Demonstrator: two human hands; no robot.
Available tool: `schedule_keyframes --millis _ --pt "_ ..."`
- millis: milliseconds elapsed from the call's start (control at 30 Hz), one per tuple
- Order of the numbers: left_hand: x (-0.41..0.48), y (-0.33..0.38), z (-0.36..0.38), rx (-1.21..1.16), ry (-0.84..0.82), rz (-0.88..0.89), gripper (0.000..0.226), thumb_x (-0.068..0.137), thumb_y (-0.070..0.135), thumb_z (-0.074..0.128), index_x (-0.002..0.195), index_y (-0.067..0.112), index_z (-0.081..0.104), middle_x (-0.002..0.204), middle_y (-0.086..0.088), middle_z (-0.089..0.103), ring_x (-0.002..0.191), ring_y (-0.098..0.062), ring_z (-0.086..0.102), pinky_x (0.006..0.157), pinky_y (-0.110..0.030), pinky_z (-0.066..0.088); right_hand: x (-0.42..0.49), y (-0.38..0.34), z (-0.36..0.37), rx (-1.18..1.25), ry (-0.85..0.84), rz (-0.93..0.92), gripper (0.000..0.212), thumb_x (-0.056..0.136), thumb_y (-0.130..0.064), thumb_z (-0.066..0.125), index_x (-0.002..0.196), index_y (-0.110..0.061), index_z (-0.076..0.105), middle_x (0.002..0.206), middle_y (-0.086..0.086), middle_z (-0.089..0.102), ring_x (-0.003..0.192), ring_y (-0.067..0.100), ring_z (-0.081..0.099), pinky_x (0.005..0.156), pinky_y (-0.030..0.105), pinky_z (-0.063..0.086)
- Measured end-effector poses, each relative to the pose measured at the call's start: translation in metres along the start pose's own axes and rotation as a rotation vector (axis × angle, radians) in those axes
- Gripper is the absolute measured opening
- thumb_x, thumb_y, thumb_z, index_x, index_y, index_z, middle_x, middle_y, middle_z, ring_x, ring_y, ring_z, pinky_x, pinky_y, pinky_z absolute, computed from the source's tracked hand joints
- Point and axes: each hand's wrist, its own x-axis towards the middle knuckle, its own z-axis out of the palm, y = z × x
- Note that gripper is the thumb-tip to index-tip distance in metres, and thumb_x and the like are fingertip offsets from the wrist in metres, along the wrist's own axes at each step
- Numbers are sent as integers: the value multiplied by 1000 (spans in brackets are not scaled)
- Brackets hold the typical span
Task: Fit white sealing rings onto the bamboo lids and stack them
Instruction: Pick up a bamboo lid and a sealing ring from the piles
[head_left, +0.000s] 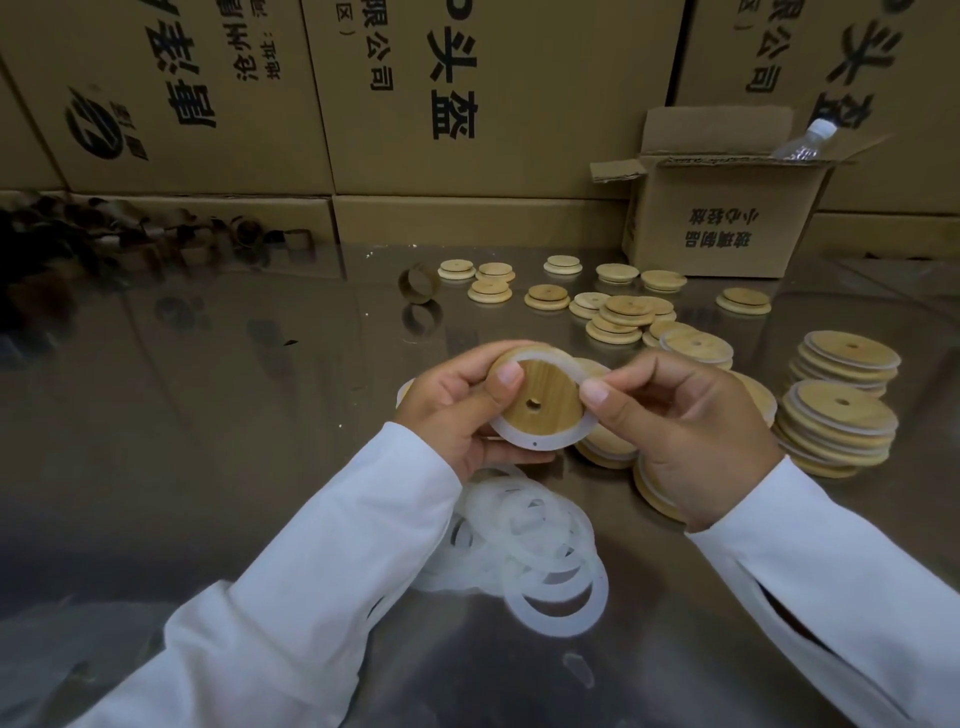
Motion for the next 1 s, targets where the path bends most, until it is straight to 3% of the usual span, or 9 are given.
schedule_keyframes --millis 167,333,467,600,700,900,1000 --pt "-1 -3 3 26 35 -18 24 81 28 62 102 16 66 90 -4 70 85 -23 68 59 -33 56 0 5 0 -16 52 0 7 54 -34 70 58 -29 70 69 -8 71 67 7 65 63 14 51" --pt "0 -7 7 86 92 31 28 74 32 60 100 21 67 92 0 70 90 -21 68 65 -33 56 -1 12 1 37 102 118 10 63 -18 75 70 -20 68 72 3 70 70 16 66 71 27 57" --pt "1 -9 6 20 130 41 24 71 32 61 93 27 70 96 0 69 96 -22 66 71 -38 56 -8 16 10 -52 152 94 11 73 -14 72 79 -18 64 78 -2 68 72 6 64 69 16 54" --pt "2 -8 6 -16 117 16 26 69 27 62 94 21 68 90 -1 71 88 -20 68 66 -33 56 -10 14 13 -79 199 90 8 77 -13 69 77 -18 63 78 -3 68 72 6 65 69 18 55" --pt "2 -7 2 81 108 -11 26 69 21 64 94 16 66 81 -2 72 78 -18 68 63 -29 55 -9 12 11 -49 186 89 9 76 -9 69 75 -16 64 76 -1 69 68 7 65 66 18 55" --pt "0 -12 5 281 109 10 15 78 10 64 93 14 66 84 -5 70 79 -18 67 76 -33 56 -8 13 8 -50 162 110 12 76 -8 70 71 -16 64 72 -1 68 64 6 63 60 15 53" --pt "0 -12 5 293 124 5 14 80 9 63 92 14 65 82 -3 70 78 -16 67 69 -30 57 -7 13 7 -69 145 108 10 76 -9 70 72 -16 65 72 -2 68 64 4 63 59 13 52"
